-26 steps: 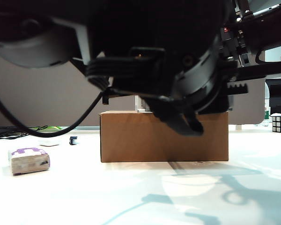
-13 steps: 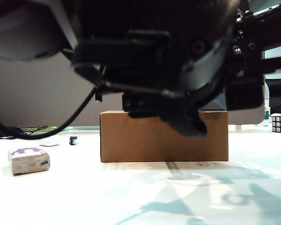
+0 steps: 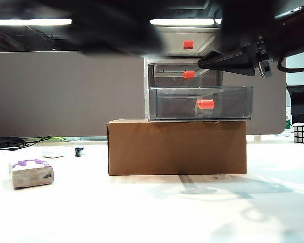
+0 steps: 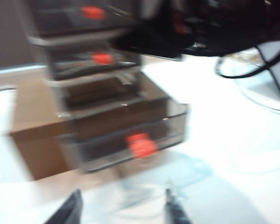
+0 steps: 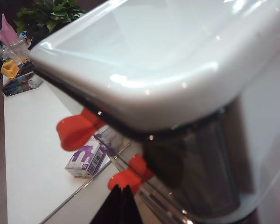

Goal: Open the third layer of the drawer on the table, pick up a pack of napkins on the table and put it in, and finally close the drawer.

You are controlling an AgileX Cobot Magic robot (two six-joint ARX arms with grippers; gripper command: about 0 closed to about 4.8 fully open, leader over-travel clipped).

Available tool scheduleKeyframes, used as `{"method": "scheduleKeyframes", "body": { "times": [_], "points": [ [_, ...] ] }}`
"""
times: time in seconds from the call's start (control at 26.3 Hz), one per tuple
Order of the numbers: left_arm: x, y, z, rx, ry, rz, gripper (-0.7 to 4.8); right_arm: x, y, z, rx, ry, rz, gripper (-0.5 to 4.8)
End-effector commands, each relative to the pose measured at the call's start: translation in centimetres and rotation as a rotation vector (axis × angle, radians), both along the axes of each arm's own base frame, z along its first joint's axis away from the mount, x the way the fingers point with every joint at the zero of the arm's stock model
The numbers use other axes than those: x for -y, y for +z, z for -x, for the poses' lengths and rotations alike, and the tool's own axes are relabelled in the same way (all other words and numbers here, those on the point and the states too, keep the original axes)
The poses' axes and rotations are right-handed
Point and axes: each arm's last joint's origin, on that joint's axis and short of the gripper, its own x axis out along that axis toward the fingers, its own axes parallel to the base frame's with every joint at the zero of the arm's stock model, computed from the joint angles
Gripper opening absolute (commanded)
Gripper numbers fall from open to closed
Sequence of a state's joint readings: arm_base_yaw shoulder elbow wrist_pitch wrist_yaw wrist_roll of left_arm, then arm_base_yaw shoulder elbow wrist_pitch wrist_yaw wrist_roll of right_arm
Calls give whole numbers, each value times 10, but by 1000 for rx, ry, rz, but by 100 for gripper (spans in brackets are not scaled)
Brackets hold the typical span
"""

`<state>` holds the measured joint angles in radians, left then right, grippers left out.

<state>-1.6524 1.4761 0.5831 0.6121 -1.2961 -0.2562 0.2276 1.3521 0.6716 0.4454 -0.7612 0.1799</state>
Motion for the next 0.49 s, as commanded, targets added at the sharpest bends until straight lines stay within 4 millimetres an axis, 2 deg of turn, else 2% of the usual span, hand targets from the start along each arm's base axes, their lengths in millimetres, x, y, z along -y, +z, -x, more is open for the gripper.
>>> {"method": "scheduleKeyframes", "body": {
  "times": [0.04,0.15,0.23,0.34,0.42,0.46,0.49],
  "points": [
    [-33,10,6,20,37,0,182,-1,3,0,4,22,-9,-4],
    [-63,19,5,22,23,-20,182,-2,2,1,-2,27,-12,-4],
    [-97,33,1,53,92,-64,183,-2,2,1,-12,30,-13,-4],
    [-119,50,-3,41,98,12,182,-4,2,2,-29,35,-23,-3],
    [-130,51,-5,63,104,-69,185,-5,2,2,-31,36,-24,-4],
    [-136,48,-6,70,90,-137,199,-7,2,3,-33,44,-25,-4],
    [-144,43,-9,61,56,-217,254,-9,2,3,-34,52,-24,-3]
  ]
}}
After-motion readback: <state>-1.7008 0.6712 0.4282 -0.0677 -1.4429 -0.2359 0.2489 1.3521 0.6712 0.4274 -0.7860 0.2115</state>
